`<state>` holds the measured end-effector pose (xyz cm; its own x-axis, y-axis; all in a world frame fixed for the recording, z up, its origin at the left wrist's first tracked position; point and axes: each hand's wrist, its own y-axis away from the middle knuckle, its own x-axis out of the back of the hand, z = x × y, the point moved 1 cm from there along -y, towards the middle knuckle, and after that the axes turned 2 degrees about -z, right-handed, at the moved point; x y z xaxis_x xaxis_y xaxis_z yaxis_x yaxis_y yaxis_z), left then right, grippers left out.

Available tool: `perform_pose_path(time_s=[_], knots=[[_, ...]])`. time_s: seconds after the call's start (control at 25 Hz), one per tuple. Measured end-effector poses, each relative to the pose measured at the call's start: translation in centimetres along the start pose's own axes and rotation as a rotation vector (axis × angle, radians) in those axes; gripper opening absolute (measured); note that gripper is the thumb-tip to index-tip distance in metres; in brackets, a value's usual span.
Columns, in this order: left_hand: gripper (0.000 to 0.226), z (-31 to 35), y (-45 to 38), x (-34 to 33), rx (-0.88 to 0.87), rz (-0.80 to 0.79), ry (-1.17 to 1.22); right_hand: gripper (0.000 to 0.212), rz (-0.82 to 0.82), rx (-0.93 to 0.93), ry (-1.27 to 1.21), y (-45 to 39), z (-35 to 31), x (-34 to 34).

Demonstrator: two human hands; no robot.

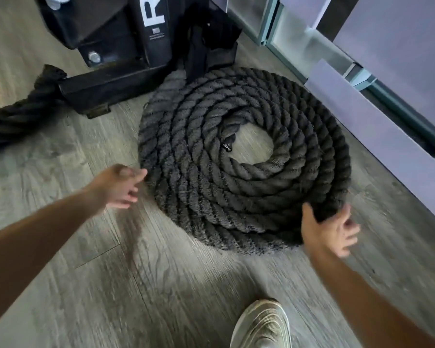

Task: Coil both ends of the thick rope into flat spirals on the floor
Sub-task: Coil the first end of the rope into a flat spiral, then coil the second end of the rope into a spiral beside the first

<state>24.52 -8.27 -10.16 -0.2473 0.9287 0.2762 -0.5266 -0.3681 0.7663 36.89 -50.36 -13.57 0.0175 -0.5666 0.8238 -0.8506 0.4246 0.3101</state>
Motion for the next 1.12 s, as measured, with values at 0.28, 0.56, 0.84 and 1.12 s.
perform_pose_path(time_s=[0.28, 0.56, 0.84, 1.12], knots=[[0.021, 1.7, -0.9, -2.8, -0.122, 0.041, 0.234, 0.078, -0.166, -0.114, -0.218, 0.8, 1.3, -1.0], [0.032, 2.1, -0.4, -6.6, -0.203, -0.023, -0.031, 0.073, -0.143, -0.13, 0.011, -6.0, -1.8, 3.0], [0.028, -3.1, 2.0, 6.0, -0.258, 0.25, -0.277, 0.038, -0.234, 0.745, 0.155, 5.2, -13.8, -3.5], [0.021, -9.3, 2.5, 20.4, -0.175, 0.557, -0.316, 0.024, -0.604, 1.22, 0.176, 21.1, -27.5, -16.0]])
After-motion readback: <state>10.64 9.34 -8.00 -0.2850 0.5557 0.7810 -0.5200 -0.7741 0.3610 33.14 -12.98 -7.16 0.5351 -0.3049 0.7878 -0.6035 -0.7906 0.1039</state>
